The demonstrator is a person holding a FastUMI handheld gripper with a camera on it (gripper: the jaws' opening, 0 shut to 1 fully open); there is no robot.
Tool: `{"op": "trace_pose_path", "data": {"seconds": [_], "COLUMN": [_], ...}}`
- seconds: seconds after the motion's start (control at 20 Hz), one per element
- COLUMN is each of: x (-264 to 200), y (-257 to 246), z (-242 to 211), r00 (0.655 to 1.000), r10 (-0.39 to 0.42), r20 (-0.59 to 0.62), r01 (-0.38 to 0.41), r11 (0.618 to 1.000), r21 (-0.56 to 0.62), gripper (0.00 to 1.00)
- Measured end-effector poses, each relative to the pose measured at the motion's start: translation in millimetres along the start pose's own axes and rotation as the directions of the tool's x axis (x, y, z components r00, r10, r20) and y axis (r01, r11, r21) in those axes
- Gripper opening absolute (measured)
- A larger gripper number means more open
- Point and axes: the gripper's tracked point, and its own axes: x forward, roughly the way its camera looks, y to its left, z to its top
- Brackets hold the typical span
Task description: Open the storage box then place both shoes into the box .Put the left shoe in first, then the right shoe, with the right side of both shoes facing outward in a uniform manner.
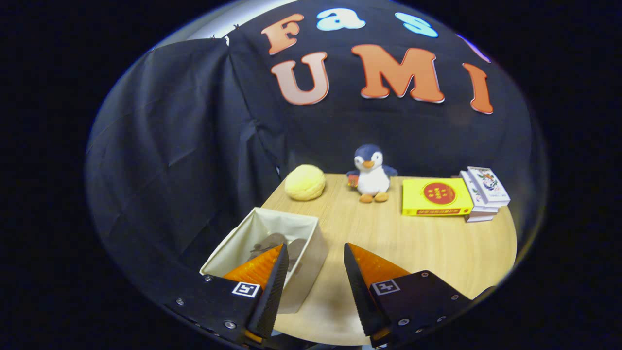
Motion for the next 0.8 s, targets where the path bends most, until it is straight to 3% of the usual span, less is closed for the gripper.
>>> {"op": "trace_pose_path", "data": {"seconds": [0.3,0.5,0.8], "x": [-56.5,-85.9,-111.4], "y": [-81.9,-132.5,-174.4], "z": [60.7,88.4,109.2], "r00": [0.97,0.923,0.865], "r10": [-0.11,-0.175,-0.195], "r20": [0.215,0.342,0.463], "r01": [0.119,0.201,0.229], "r11": [0.992,0.979,0.973], "r21": [-0.032,-0.041,-0.019], "gripper": [0.73,0.84,0.93]}}
